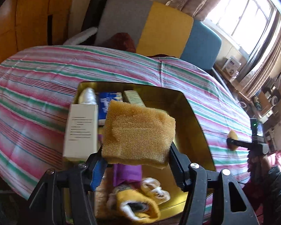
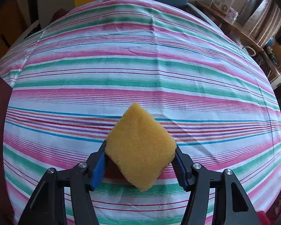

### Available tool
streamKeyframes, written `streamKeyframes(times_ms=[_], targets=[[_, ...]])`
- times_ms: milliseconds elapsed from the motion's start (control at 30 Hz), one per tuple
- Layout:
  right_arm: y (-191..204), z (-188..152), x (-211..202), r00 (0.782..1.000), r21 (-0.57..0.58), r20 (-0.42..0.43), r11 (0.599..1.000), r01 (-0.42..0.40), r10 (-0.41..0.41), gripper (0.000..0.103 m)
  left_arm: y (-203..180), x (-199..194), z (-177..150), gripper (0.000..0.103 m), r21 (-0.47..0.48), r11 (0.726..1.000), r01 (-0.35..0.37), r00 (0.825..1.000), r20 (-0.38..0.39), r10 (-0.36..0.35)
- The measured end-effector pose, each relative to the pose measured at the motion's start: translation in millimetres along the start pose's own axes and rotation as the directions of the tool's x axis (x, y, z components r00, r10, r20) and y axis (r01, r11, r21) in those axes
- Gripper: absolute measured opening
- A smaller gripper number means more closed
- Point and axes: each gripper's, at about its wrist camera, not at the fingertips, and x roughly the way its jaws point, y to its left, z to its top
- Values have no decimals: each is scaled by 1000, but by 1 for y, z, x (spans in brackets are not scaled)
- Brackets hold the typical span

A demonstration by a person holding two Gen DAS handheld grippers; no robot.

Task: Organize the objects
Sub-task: 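Lower the sponge into the gold tray and open the left gripper while the right holds its sponge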

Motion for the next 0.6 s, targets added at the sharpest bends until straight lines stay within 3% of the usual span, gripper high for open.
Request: streamKeyframes(times_ms=[167,400,600], targets=[[0,1,0,1000,-7,0,1000,4,-4,63,-29,34,33,61,31,997,73,996,-46,-72],[0,3,0,1000,-12,-1,1000,2,-2,63,-52,114,63,61,35,998,59,978,-204,-51],[-3,4,2,1000,-15,-2,1000,0,0,63,-63,161,66,65,86,996,5,968,-252,17]])
